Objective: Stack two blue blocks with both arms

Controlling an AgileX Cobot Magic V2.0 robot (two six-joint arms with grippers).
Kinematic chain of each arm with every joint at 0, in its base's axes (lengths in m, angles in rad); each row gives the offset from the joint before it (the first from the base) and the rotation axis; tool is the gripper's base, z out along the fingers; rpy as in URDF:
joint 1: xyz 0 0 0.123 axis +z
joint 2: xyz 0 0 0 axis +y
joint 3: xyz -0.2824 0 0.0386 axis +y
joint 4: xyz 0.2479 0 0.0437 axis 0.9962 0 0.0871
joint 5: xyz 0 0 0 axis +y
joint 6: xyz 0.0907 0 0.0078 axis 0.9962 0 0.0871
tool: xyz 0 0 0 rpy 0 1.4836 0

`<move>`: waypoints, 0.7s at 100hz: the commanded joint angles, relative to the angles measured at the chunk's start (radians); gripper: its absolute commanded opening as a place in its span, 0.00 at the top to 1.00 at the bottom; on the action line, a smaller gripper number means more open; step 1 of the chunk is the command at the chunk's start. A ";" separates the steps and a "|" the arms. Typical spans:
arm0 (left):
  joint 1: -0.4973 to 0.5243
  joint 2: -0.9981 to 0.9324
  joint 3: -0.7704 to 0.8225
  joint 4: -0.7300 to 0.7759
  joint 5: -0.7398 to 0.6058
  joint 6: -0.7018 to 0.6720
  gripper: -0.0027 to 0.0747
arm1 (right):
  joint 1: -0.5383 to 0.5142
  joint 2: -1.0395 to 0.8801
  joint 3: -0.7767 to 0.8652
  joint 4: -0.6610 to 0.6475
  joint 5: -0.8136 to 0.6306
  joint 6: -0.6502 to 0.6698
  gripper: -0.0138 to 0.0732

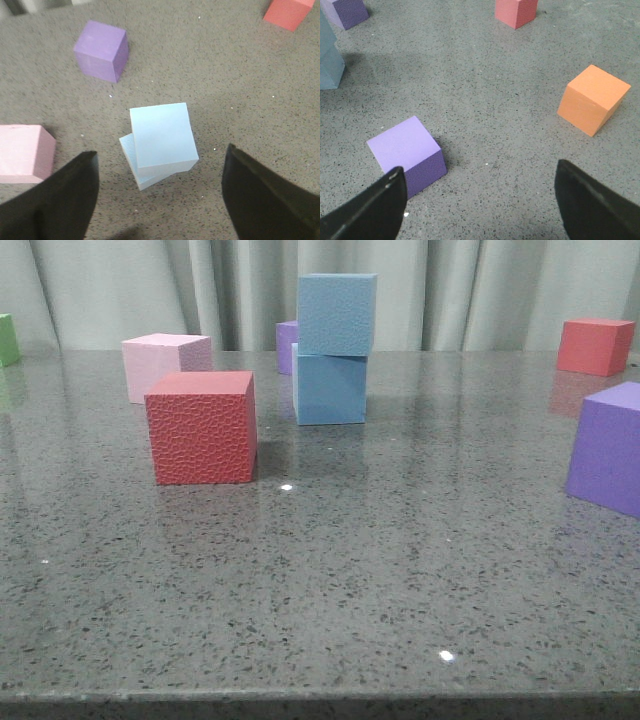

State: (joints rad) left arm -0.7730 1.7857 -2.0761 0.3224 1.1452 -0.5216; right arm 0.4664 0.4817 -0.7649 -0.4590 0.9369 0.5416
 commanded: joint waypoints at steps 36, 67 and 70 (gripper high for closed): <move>-0.022 -0.285 0.253 0.062 -0.141 0.001 0.90 | -0.004 0.005 -0.023 0.012 -0.117 0.005 0.15; -0.022 -0.534 0.605 0.118 -0.299 -0.115 0.99 | -0.004 0.005 -0.023 0.047 -0.133 0.005 0.15; -0.022 -0.555 0.638 0.120 -0.305 -0.123 0.99 | -0.004 0.005 -0.023 0.053 -0.139 0.005 0.15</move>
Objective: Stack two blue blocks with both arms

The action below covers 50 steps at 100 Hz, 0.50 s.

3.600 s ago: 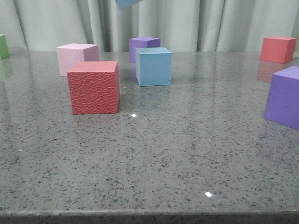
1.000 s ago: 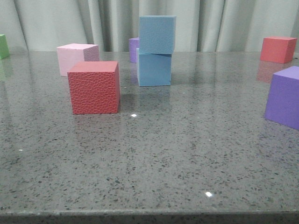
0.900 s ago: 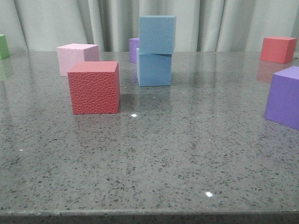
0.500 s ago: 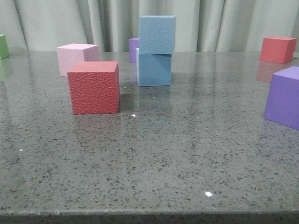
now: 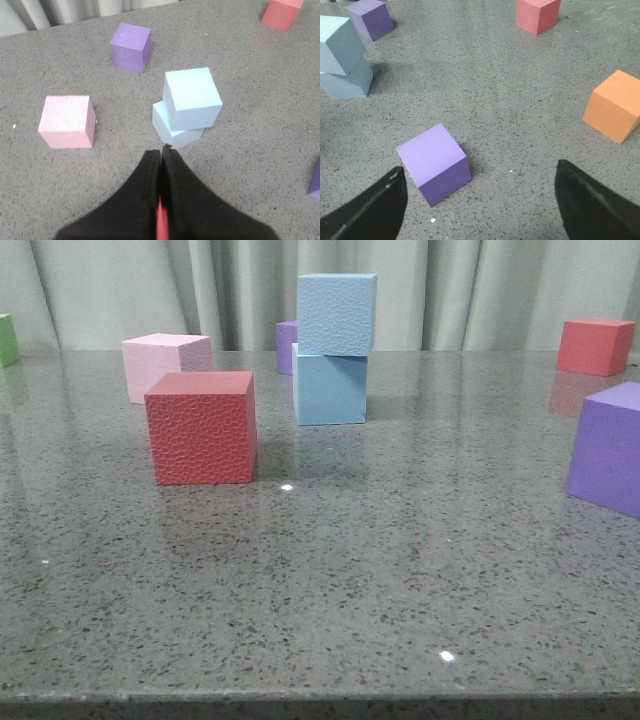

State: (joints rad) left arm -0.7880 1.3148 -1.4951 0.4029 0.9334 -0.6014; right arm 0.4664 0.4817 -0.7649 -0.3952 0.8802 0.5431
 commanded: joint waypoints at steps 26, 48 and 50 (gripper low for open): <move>-0.007 -0.273 0.303 0.039 -0.113 -0.061 0.99 | -0.004 0.005 -0.023 0.039 -0.164 0.004 0.15; -0.007 -0.461 0.467 0.039 -0.200 -0.093 0.99 | -0.004 0.005 -0.023 0.041 -0.168 0.004 0.17; -0.007 -0.479 0.481 0.039 -0.206 -0.093 0.99 | -0.004 0.005 -0.023 0.041 -0.169 0.004 0.19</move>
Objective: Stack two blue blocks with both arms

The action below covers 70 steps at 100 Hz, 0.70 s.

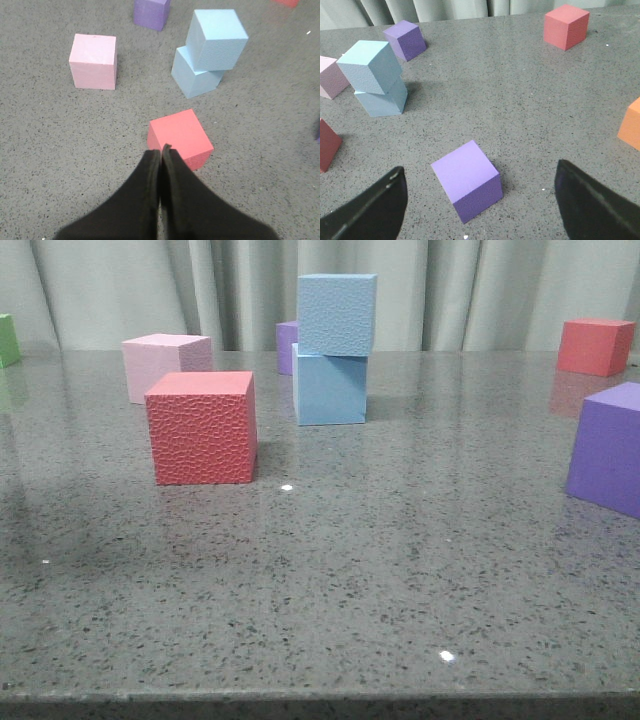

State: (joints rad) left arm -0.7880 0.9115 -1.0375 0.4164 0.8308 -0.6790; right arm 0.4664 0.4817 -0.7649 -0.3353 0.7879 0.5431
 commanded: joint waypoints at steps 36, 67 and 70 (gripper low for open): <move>-0.007 -0.314 0.274 -0.002 -0.194 -0.015 0.99 | -0.004 0.005 -0.023 -0.019 -0.078 0.003 0.86; -0.007 -0.475 0.518 -0.023 -0.421 -0.015 0.99 | -0.004 -0.017 0.024 -0.019 -0.101 -0.047 0.97; -0.007 -0.488 0.536 -0.023 -0.442 -0.015 0.99 | -0.004 -0.028 0.045 -0.019 -0.120 -0.047 0.97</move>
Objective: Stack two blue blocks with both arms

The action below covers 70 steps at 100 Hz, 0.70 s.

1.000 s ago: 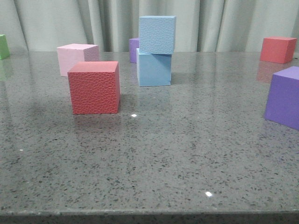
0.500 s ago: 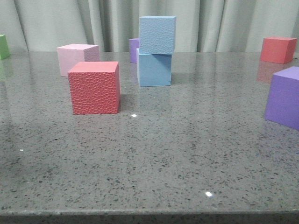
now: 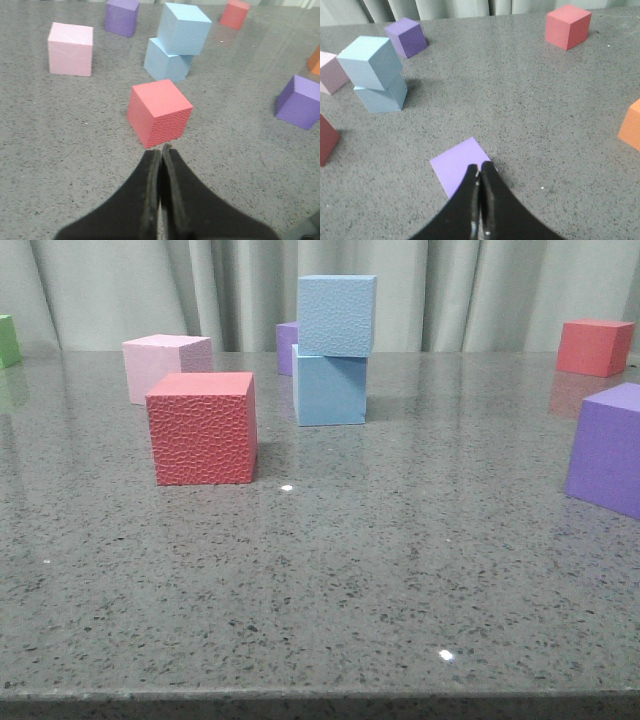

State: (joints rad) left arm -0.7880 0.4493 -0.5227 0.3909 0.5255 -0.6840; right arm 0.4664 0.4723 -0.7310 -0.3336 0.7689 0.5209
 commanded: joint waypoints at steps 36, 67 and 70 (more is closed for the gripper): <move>-0.007 -0.090 0.134 0.003 -0.214 -0.010 0.99 | -0.004 -0.210 0.211 -0.015 -0.331 -0.017 0.97; -0.007 -0.090 0.134 0.003 -0.214 -0.010 0.99 | -0.004 -0.211 0.211 -0.010 -0.326 -0.016 0.97; -0.007 -0.090 0.134 0.003 -0.214 -0.010 0.99 | -0.004 -0.211 0.211 -0.010 -0.326 -0.016 0.97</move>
State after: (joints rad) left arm -0.7880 0.3545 -0.3623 0.3877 0.3922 -0.6840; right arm 0.4664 0.2509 -0.4949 -0.3274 0.5239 0.5075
